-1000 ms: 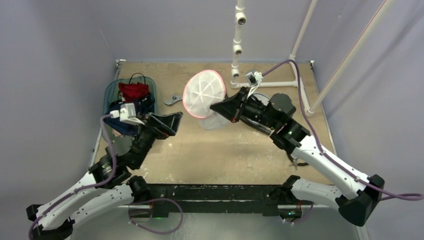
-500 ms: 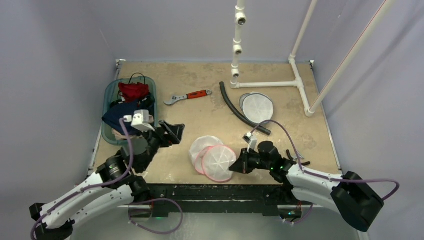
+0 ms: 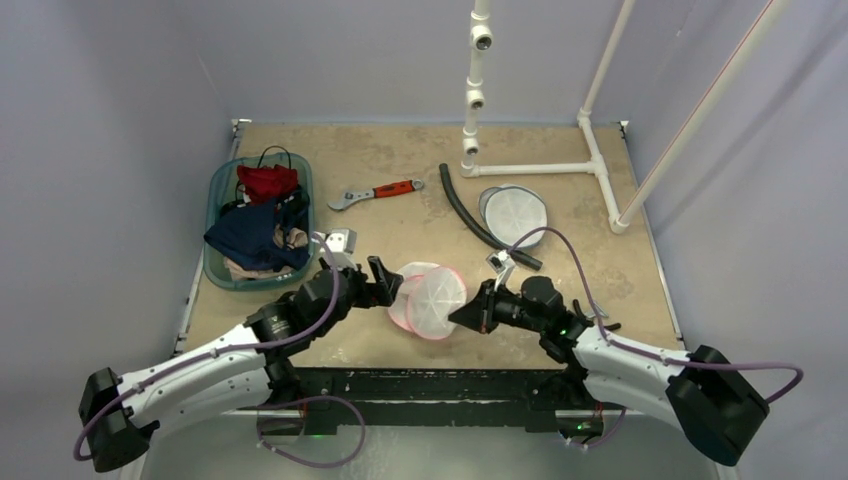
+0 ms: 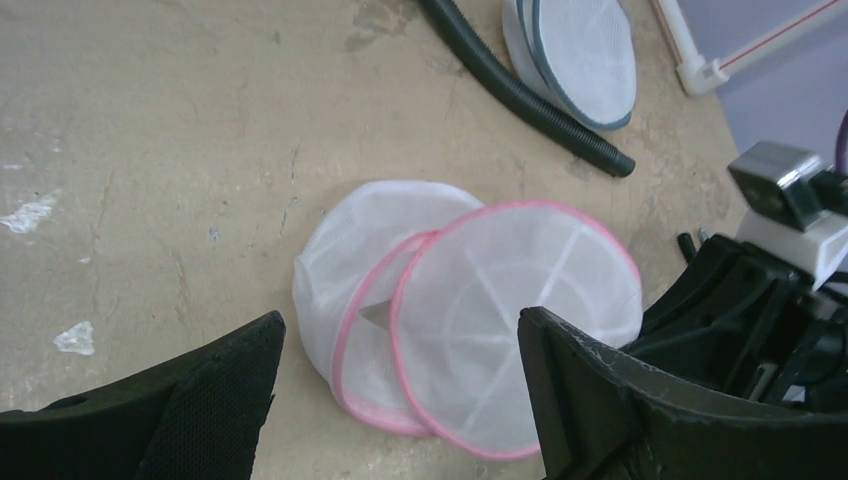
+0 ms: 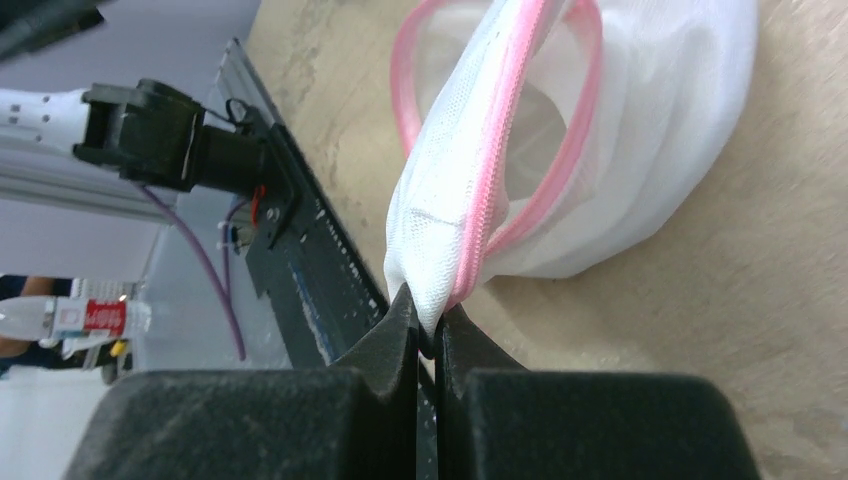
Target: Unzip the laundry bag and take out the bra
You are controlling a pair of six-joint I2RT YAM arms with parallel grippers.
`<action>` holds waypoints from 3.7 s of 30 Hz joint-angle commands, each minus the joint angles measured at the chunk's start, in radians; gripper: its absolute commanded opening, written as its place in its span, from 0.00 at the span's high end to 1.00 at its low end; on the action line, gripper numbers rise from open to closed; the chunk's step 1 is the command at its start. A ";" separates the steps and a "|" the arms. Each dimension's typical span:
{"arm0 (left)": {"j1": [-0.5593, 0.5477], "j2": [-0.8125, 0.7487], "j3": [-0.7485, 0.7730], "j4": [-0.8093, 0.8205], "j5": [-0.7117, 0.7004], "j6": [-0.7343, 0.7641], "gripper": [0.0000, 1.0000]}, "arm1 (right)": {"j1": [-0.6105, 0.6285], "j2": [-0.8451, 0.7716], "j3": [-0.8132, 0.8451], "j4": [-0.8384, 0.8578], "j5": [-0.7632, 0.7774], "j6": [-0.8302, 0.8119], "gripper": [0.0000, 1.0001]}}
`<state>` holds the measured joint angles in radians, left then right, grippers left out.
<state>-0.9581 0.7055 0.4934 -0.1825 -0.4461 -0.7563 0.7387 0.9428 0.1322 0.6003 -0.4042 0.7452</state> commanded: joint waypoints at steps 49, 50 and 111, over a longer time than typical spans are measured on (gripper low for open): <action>0.058 0.370 -0.262 0.343 0.049 -0.377 0.86 | -0.117 0.441 0.045 0.628 -0.216 0.092 1.00; 0.058 0.355 -0.263 0.321 0.041 -0.372 0.80 | -0.116 0.458 0.044 0.653 -0.222 0.102 1.00; -0.014 0.726 -0.123 0.606 0.213 -0.191 0.83 | -0.113 -0.093 0.191 -0.322 0.245 -0.110 0.49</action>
<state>-0.9829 1.3899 0.4107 0.4034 -0.1795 -0.9337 0.6273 0.8650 0.3347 0.2462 -0.1497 0.6292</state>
